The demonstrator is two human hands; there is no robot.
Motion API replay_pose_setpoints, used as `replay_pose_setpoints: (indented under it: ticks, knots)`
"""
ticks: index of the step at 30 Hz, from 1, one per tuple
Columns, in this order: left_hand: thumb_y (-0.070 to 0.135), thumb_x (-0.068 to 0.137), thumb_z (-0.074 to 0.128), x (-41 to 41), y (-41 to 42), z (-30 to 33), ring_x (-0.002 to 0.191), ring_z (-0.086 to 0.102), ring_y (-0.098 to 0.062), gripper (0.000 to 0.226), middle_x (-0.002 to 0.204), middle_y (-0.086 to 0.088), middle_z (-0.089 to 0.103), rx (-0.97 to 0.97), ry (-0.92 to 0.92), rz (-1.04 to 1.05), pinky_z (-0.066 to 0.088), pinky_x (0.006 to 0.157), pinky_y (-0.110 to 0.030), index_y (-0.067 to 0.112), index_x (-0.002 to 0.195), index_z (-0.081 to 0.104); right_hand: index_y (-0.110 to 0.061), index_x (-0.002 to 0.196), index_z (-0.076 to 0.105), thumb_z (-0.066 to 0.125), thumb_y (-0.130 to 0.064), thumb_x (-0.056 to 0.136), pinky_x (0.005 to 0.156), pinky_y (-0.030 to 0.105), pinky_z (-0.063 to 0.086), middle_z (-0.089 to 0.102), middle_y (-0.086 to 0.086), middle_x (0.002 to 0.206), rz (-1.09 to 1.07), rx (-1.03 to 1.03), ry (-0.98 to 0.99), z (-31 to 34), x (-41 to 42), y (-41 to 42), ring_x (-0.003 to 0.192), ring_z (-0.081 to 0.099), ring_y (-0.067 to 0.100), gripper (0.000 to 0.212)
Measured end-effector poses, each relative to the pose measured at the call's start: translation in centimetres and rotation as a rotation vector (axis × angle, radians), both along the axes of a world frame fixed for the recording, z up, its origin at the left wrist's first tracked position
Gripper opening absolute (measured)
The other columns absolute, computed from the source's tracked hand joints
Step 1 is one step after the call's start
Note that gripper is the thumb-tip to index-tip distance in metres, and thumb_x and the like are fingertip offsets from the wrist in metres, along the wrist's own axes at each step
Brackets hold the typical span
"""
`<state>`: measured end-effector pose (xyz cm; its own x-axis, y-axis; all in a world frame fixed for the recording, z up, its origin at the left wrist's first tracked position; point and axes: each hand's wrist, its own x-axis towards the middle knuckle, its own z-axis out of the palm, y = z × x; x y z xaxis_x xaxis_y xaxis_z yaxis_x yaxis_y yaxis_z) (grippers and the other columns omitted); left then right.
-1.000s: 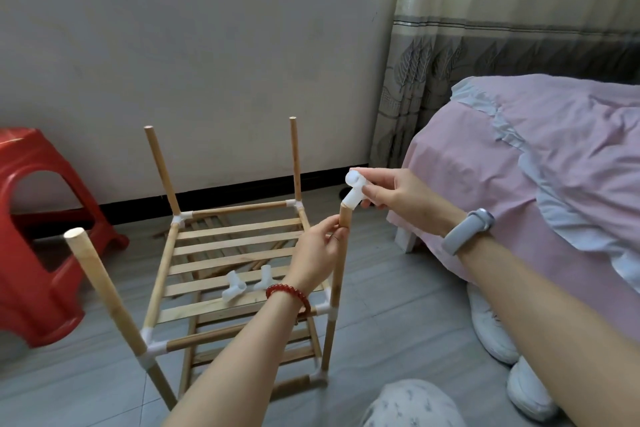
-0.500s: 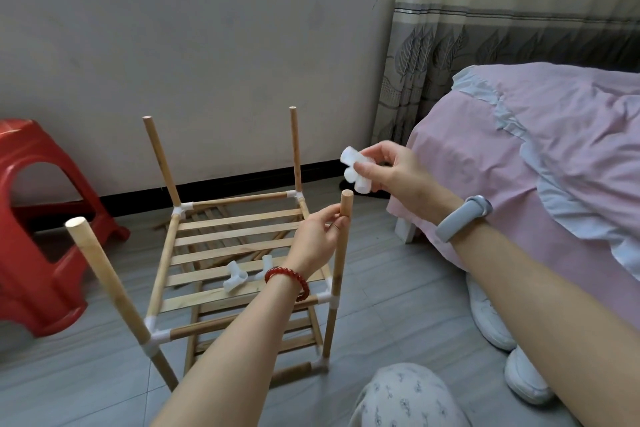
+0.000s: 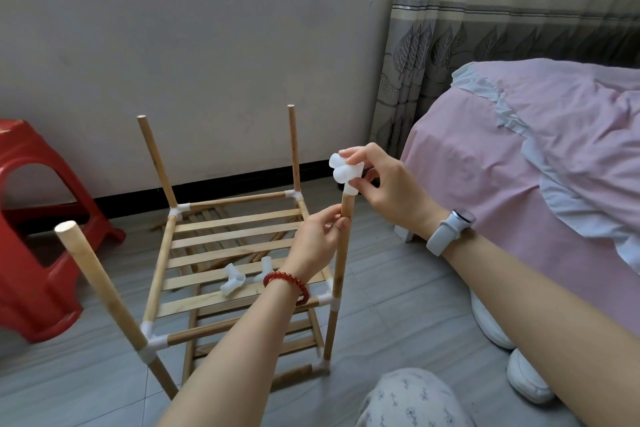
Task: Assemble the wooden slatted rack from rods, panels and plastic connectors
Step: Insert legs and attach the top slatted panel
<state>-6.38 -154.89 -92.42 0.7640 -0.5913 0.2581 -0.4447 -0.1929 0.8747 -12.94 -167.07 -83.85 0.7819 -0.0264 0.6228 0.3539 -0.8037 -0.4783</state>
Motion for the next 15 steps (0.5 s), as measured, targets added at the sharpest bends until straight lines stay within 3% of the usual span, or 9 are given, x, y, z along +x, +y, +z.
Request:
replay_pose_setpoints:
  ticks: [4, 8, 12, 15]
  knots:
    - [0.018, 0.096, 0.049, 0.2, 0.1, 0.0, 0.098, 0.061, -0.011, 0.026, 0.1, 0.006, 0.065, -0.019, -0.001, -0.03, 0.046, 0.079, -0.019, 0.021, 0.12, 0.06, 0.005, 0.1, 0.052, 0.057, 0.012, 0.083, 0.08, 0.036, 0.052, 0.055, -0.002, 0.122, 0.035, 0.082, -0.045, -1.5, -0.3, 0.0, 0.098, 0.061, 0.033, 0.018]
    - [0.019, 0.096, 0.049, 0.4, 0.1, -0.3, 0.095, 0.061, -0.008, 0.027, 0.098, 0.006, 0.066, -0.034, 0.005, -0.037, 0.046, 0.077, -0.015, 0.022, 0.12, 0.061, 0.001, 0.1, 0.052, 0.052, 0.01, 0.083, 0.082, 0.033, 0.052, 0.057, -0.001, 0.122, 0.064, 0.182, -0.038, -2.5, 0.1, 0.9, 0.101, 0.062, 0.026, 0.019]
    - [0.019, 0.096, 0.051, 0.6, 0.1, -0.5, 0.099, 0.061, -0.009, 0.027, 0.101, 0.006, 0.066, -0.047, 0.032, -0.05, 0.046, 0.082, -0.02, 0.023, 0.12, 0.062, -0.007, 0.095, 0.054, 0.043, 0.003, 0.086, 0.079, 0.03, 0.049, 0.061, 0.0, 0.115, 0.065, 0.419, -0.017, -2.8, 0.1, 1.6, 0.095, 0.062, 0.018, 0.017]
    - [0.019, 0.095, 0.051, 0.7, 0.1, -0.5, 0.099, 0.062, -0.012, 0.026, 0.099, 0.005, 0.067, -0.049, 0.039, -0.037, 0.048, 0.086, -0.025, 0.022, 0.118, 0.062, -0.014, 0.08, 0.057, 0.053, -0.013, 0.094, 0.063, 0.019, 0.046, 0.068, 0.01, 0.094, -0.031, 0.574, -0.001, -2.0, 0.7, 2.2, 0.072, 0.057, 0.007, 0.015]
